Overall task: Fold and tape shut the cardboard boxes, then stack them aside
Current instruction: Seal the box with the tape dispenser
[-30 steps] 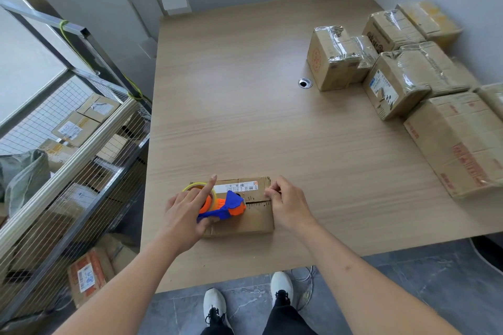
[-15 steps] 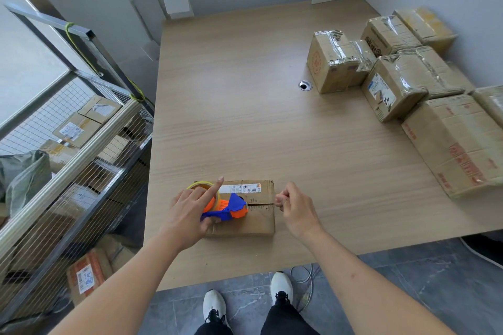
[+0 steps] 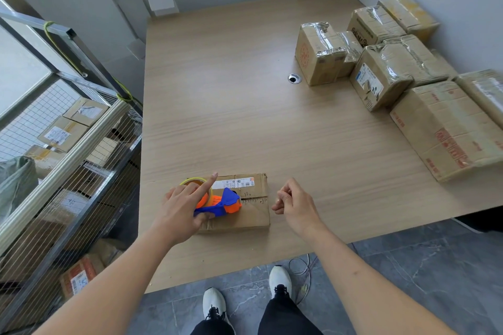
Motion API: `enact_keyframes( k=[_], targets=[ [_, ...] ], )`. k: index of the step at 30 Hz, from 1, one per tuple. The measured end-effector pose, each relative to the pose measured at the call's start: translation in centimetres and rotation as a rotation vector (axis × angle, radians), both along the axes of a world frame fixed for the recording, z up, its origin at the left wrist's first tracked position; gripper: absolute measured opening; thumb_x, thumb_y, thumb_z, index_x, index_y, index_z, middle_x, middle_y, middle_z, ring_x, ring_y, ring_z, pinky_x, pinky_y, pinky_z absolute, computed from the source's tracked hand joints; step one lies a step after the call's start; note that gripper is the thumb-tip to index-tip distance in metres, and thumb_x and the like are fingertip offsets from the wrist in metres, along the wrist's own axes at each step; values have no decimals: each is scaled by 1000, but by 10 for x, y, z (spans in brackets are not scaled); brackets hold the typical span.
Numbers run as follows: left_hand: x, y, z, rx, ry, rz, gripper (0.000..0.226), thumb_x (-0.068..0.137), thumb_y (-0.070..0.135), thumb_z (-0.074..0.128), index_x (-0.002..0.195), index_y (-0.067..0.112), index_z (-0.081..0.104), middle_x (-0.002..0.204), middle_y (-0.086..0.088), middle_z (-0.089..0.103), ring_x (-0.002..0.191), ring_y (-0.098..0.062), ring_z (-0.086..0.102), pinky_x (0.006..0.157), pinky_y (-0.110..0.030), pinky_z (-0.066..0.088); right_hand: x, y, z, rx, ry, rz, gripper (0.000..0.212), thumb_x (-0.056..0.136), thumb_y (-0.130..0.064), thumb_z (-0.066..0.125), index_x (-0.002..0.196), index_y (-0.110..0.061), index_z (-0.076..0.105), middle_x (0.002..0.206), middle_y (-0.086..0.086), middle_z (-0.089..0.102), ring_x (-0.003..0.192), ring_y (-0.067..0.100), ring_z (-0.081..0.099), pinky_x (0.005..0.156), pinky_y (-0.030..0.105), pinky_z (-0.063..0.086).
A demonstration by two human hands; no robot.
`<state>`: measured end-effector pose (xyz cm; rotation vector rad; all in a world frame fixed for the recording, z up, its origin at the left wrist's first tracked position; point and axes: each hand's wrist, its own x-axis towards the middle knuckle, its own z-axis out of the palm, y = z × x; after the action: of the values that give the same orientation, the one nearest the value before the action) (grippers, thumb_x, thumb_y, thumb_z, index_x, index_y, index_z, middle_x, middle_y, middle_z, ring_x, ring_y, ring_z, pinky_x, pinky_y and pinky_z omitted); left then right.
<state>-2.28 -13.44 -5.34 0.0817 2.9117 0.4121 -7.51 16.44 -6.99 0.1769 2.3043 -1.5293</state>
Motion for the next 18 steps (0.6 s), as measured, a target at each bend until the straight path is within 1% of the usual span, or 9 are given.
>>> enact_keyframes(
  k=[2, 4, 6, 9, 11, 14, 16, 17, 18],
  targets=[
    [-2, -1, 2, -7, -3, -18, 100, 90, 52, 67, 156, 54, -7, 120, 16, 52, 114, -18, 50, 108, -40, 32, -2, 0, -2, -10, -80, -25, 13, 102, 0, 47, 89, 2, 47, 72, 13, 61, 63, 23, 65, 64, 41, 60],
    [-4, -2, 4, -22, -15, -37, 100, 90, 53, 66, 156, 55, -10, 119, 17, 52, 116, -17, 50, 110, -39, 29, -6, -3, -4, 30, -127, -37, 12, 102, -3, 49, 91, 3, 48, 73, 15, 62, 60, 21, 65, 60, 37, 59],
    [-4, -2, 6, -27, -26, -44, 101, 90, 53, 66, 155, 54, -11, 120, 18, 51, 118, -16, 49, 112, -38, 27, -11, -5, -9, 65, -160, -39, 13, 102, -5, 49, 91, 1, 50, 72, 15, 63, 58, 20, 66, 58, 34, 60],
    [-4, 0, 7, -10, -30, -32, 102, 89, 52, 68, 156, 55, -10, 123, 20, 50, 122, -16, 48, 114, -39, 28, -19, -7, -18, 64, -219, -46, 14, 102, -6, 50, 88, -2, 49, 71, 11, 61, 56, 22, 64, 58, 36, 59],
    [-3, 0, 6, 9, -33, -24, 102, 88, 51, 70, 156, 55, -7, 126, 20, 51, 123, -17, 48, 114, -41, 29, -21, -10, -23, 40, -266, -58, 16, 102, -4, 49, 87, -6, 49, 71, 12, 58, 56, 24, 59, 54, 34, 56],
    [-1, -1, 3, 39, -11, -21, 102, 86, 48, 73, 158, 54, 1, 124, 20, 52, 122, -18, 48, 111, -40, 30, -22, -16, -30, 1, -323, -73, 21, 103, -3, 51, 84, -9, 45, 69, 13, 56, 54, 23, 52, 47, 31, 50],
    [0, 0, 1, 49, 10, -13, 101, 85, 45, 76, 159, 51, 8, 122, 19, 53, 120, -19, 48, 109, -39, 30, -23, -18, -40, 14, -317, -48, 21, 102, -8, 56, 82, -10, 50, 69, 10, 63, 53, 23, 55, 54, 37, 55],
    [0, 0, 0, 50, 17, -10, 101, 84, 45, 76, 159, 51, 10, 122, 17, 54, 120, -20, 48, 110, -39, 30, -23, -19, -45, 50, -296, -23, 20, 102, -14, 59, 82, -12, 55, 72, 8, 67, 57, 23, 59, 61, 41, 57],
    [0, 0, -1, 51, 21, -5, 100, 83, 45, 77, 159, 50, 11, 123, 16, 56, 120, -21, 48, 110, -40, 30, -23, -19, -48, 111, -267, 13, 18, 102, -21, 60, 85, -15, 59, 79, 6, 70, 64, 22, 62, 68, 41, 55]
  ],
)
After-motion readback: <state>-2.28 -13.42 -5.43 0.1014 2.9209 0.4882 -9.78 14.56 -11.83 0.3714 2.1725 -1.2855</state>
